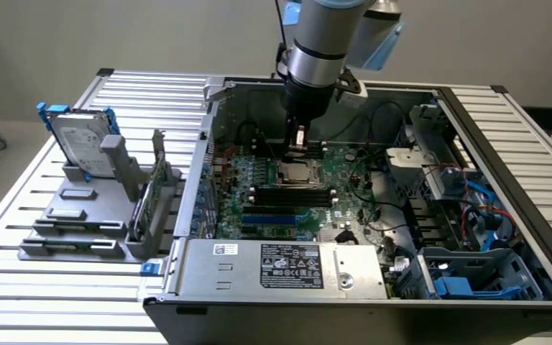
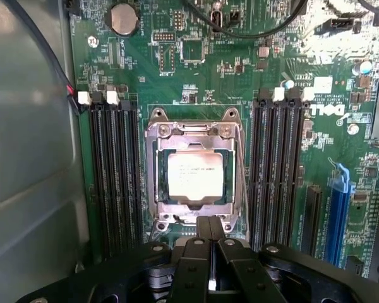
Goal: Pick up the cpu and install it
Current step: 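Close the cpu cover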
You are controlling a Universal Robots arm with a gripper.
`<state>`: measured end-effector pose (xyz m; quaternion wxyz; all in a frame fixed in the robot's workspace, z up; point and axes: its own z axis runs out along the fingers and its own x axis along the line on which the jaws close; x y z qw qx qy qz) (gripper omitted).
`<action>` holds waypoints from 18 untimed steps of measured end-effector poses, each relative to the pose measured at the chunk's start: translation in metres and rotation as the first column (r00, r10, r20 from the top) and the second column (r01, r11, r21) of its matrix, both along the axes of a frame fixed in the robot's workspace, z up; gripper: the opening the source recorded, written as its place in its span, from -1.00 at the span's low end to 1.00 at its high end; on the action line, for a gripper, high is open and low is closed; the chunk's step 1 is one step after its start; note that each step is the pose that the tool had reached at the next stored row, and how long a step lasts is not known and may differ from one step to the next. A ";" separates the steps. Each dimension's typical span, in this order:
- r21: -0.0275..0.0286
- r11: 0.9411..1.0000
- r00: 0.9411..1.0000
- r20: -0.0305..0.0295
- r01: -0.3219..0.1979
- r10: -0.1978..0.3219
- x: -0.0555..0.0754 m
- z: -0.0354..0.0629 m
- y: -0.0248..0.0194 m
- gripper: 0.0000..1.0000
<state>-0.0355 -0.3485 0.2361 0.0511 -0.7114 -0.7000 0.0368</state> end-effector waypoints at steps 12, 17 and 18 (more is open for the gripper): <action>0.000 1.000 1.000 -0.027 0.000 0.000 -0.001 -0.0088 0.0039 -0.79; 0.000 1.000 0.999 -0.035 0.000 0.000 -0.001 -0.0141 0.0047 -0.79; 0.000 1.000 0.999 -0.037 0.000 0.000 -0.001 -0.0150 0.0050 -0.79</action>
